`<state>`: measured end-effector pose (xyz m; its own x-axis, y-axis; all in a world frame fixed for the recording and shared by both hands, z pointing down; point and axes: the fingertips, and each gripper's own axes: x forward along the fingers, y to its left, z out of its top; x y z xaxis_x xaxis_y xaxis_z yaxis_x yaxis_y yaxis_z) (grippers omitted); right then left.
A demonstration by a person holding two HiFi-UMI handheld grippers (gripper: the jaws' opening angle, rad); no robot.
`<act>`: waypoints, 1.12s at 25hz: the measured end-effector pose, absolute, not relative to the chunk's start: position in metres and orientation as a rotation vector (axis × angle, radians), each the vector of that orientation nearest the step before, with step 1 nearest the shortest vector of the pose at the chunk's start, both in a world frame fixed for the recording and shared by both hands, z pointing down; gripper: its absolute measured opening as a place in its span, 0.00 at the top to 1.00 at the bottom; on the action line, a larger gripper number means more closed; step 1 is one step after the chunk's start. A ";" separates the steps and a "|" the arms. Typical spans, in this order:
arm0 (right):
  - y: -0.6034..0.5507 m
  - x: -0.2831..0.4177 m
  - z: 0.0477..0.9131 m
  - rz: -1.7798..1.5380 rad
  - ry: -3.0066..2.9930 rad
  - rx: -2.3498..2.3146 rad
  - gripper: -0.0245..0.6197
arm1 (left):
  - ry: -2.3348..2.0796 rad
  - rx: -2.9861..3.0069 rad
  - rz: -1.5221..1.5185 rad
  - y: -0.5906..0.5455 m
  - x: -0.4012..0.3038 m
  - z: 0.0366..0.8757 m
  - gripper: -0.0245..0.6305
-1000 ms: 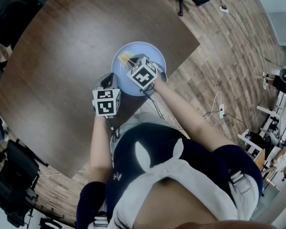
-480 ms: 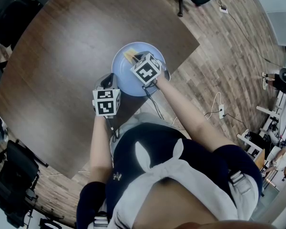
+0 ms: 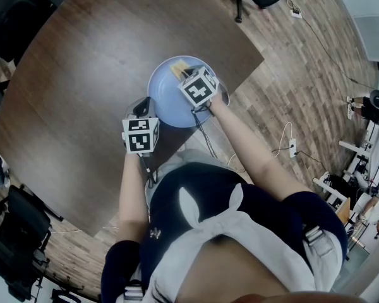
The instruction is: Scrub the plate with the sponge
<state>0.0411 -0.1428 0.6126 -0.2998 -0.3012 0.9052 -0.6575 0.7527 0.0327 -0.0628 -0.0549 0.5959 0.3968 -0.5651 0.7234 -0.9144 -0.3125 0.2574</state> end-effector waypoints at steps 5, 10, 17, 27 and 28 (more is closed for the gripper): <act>-0.146 0.052 0.614 0.438 -1.871 0.765 0.93 | -1.261 2.001 0.688 -0.054 -0.063 0.597 0.95; -0.149 0.063 0.616 0.469 -1.848 0.791 0.93 | -1.263 2.001 0.686 -0.055 -0.064 0.596 0.95; -0.146 0.083 0.618 0.486 -1.803 0.820 0.93 | -1.267 2.003 0.685 -0.053 -0.062 0.594 0.95; -0.146 0.090 0.611 0.424 -1.772 0.807 0.93 | -1.266 2.002 0.688 -0.053 -0.063 0.594 0.95; -0.145 0.091 0.611 0.425 -1.771 0.807 0.93 | -1.267 2.003 0.687 -0.053 -0.063 0.594 0.95</act>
